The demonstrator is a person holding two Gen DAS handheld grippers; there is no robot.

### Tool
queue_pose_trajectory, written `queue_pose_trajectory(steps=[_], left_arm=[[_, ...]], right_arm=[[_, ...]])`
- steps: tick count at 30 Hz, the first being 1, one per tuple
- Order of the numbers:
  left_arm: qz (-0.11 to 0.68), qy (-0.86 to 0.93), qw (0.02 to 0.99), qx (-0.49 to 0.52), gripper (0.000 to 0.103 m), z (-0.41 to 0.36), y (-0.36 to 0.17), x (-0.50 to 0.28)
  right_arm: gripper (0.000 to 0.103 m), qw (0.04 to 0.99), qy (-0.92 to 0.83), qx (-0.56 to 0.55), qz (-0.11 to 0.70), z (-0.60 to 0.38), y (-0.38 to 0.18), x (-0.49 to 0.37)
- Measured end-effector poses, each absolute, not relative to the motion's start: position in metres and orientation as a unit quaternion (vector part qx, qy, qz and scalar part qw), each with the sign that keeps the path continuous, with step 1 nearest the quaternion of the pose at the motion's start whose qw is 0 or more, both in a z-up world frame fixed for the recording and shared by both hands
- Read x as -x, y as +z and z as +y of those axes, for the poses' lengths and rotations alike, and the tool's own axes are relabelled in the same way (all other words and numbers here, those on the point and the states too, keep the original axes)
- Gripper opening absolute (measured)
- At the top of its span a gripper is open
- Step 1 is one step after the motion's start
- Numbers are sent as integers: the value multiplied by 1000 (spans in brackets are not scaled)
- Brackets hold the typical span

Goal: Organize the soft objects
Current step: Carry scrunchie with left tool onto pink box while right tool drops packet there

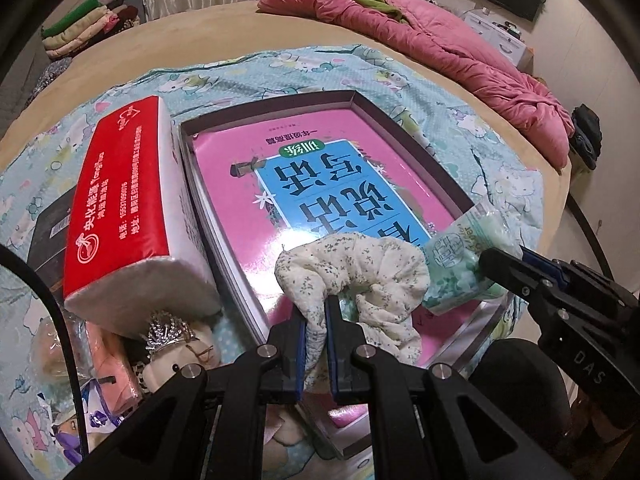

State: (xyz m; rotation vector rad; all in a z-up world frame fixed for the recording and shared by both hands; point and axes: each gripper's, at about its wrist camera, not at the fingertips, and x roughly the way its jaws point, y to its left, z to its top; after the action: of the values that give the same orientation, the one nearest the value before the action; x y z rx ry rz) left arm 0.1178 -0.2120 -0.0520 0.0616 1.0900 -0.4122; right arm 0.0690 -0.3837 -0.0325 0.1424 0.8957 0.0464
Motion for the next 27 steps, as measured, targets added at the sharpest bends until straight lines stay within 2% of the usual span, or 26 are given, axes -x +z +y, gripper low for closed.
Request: queue_pose_trajectory(steps=[11,16,21,23,25,27], left_arm=[[515,-203,832,-27,10,-216,-54,-117],[517,-204,831,-28,18,-216,-54,-117],[517,-206,831,-25,22,-215,-53,-117],[515,-206,831,-24,26,-214,-51,-116],[515,-205,832,-24,31,-213,-50,-116],[514,-205,833,-23,32,-212,-49,-115]], right_arm=[[26,891,14,-66,449,-384,-42,-77],[34,891,12,-69,448,-385,-43,-78],[37,898,11,-70,433,-385,-37,-74],[43,900,9,-69,430,-385,-35,-73],[45,902,8,-72,426,-386,-33,-71],[46,903,4,-73,424,-387,-32,-71]])
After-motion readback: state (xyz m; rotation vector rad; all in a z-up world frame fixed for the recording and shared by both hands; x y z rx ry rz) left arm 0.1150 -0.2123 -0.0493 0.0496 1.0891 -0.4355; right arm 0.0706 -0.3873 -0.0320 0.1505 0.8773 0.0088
